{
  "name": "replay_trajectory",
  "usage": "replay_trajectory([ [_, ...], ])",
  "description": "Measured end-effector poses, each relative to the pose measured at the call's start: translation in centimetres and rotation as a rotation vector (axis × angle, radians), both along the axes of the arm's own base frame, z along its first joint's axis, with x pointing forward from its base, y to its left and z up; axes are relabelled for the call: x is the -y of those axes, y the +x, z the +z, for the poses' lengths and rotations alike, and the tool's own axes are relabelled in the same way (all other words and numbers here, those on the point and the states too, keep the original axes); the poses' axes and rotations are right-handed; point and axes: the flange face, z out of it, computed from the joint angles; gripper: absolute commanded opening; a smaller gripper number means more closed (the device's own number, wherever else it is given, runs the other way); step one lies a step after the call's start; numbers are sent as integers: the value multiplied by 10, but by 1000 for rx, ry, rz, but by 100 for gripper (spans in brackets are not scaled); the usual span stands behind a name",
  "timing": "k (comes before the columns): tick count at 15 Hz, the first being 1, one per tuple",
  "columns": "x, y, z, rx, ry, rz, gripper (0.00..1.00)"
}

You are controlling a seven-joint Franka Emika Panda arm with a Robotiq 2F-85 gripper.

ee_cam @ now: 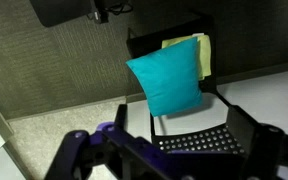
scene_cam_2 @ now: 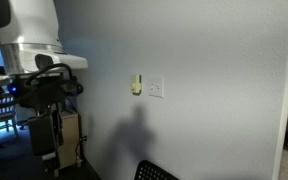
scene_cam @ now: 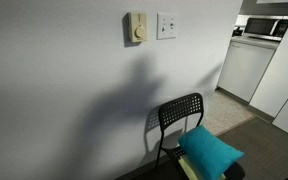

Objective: Pull down the switch on the right

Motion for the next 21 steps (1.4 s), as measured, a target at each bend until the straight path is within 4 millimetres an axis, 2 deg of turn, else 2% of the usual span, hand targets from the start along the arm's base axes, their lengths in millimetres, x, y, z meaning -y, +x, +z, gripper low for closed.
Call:
replay_trajectory([
  [16, -1, -1, 1, 3, -3, 5, 100],
  [18, -4, -2, 5, 13, -14, 46, 100],
  [21, -8, 3, 18, 22, -73, 195, 100],
])
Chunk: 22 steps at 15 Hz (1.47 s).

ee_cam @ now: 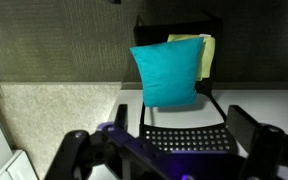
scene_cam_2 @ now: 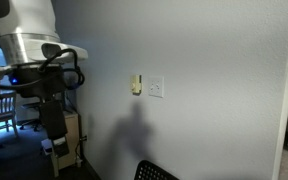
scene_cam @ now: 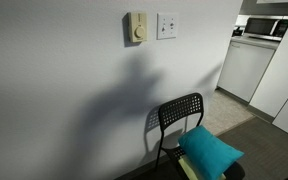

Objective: Pull down the switch on the right

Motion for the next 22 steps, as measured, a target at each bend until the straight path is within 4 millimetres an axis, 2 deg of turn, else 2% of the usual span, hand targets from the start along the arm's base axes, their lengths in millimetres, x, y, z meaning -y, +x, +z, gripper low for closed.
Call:
replay_trajectory([
  [4, -7, 26, 23, -9, -103, 193, 100],
  [8, -22, 78, 41, -33, -183, 396, 100],
  [13, -50, 148, 44, -58, -235, 659, 100],
  [14, -53, 156, 43, -61, -233, 666, 100],
  [19, -53, 152, 47, -52, -235, 658, 100],
  [22, -61, 158, 49, 19, -277, 703, 100],
])
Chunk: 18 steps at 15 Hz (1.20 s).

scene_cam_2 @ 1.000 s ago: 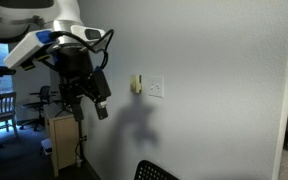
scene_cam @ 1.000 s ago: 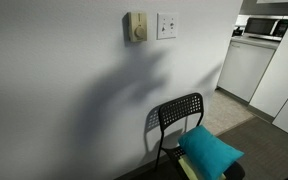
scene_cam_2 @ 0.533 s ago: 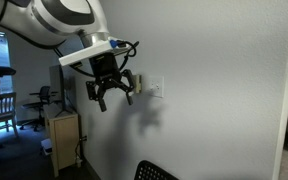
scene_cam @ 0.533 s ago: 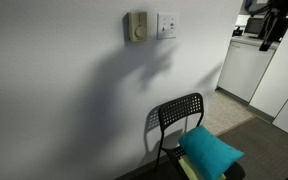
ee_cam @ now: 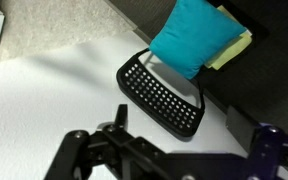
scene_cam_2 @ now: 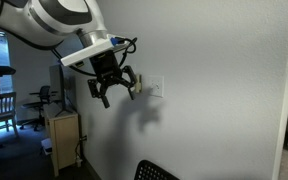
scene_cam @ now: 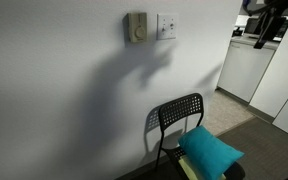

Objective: Pull down the switch on the right

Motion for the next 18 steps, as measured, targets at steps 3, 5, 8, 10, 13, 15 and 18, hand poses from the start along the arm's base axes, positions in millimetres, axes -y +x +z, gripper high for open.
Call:
replay_trajectory([
  [3, -13, 15, 1, 124, -27, 125, 100],
  [5, -23, 28, 3, 191, -27, 220, 100],
  [8, -38, 50, 6, 247, -27, 379, 100],
  [10, -50, 63, 9, 239, -10, 485, 100],
  [13, -59, 73, 10, 229, 17, 543, 100],
  [15, -59, 72, 12, 233, 18, 539, 100],
  [18, -63, 71, 12, 233, 7, 560, 100],
])
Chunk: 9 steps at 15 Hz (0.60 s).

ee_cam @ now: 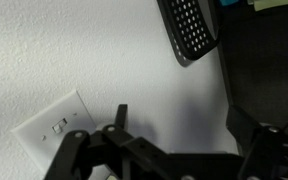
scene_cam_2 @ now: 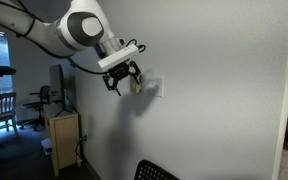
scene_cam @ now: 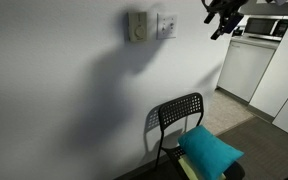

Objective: Pull down the switch on the right

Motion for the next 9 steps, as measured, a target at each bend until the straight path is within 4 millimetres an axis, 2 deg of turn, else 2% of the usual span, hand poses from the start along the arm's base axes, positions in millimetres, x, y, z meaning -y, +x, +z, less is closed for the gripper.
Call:
replay_trajectory([
  [4, -8, 11, -13, -11, -120, 168, 100],
  [6, -5, 27, -17, -14, -207, 230, 100],
  [9, 6, 59, -10, 8, -362, 286, 100],
])
